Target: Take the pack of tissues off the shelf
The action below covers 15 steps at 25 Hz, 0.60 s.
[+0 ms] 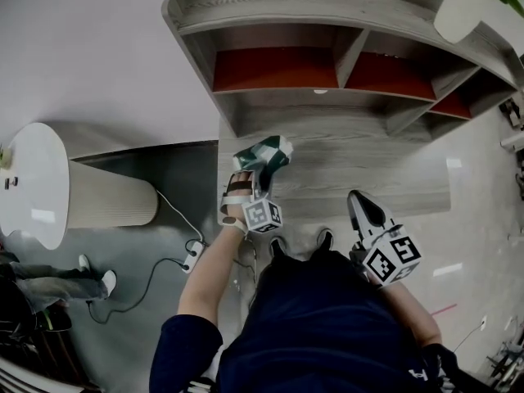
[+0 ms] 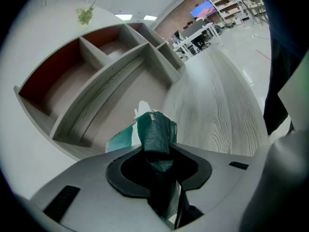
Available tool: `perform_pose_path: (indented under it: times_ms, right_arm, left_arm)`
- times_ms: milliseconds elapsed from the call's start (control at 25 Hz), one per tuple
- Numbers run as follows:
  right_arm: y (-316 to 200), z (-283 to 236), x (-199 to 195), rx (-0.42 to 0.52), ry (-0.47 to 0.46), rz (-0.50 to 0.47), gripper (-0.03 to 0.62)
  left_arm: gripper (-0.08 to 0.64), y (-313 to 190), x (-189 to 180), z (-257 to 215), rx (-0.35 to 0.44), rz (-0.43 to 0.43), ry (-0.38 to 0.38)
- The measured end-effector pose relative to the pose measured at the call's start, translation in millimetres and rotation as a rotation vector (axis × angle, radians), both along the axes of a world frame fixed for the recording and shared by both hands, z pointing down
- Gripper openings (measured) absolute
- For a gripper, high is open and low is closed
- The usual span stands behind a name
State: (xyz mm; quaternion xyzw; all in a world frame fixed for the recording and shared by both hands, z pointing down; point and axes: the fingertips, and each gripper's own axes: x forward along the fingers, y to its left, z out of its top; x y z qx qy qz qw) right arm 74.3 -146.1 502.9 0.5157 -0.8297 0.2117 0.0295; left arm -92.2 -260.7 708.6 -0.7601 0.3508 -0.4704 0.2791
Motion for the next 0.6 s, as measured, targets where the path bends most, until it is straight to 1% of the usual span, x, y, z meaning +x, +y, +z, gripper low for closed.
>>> perform_pose_path:
  times_ms: [200, 600]
  right_arm:
    - [-1, 0, 5, -0.005, 0.009, 0.024, 0.014]
    - [2, 2, 18, -0.022, 0.026, 0.067, 0.014]
  left_arm:
    - [0.127, -5, 0, 24, -0.041, -0.014, 0.002]
    - [0.127, -10, -2, 50, -0.069, -0.017, 0.005]
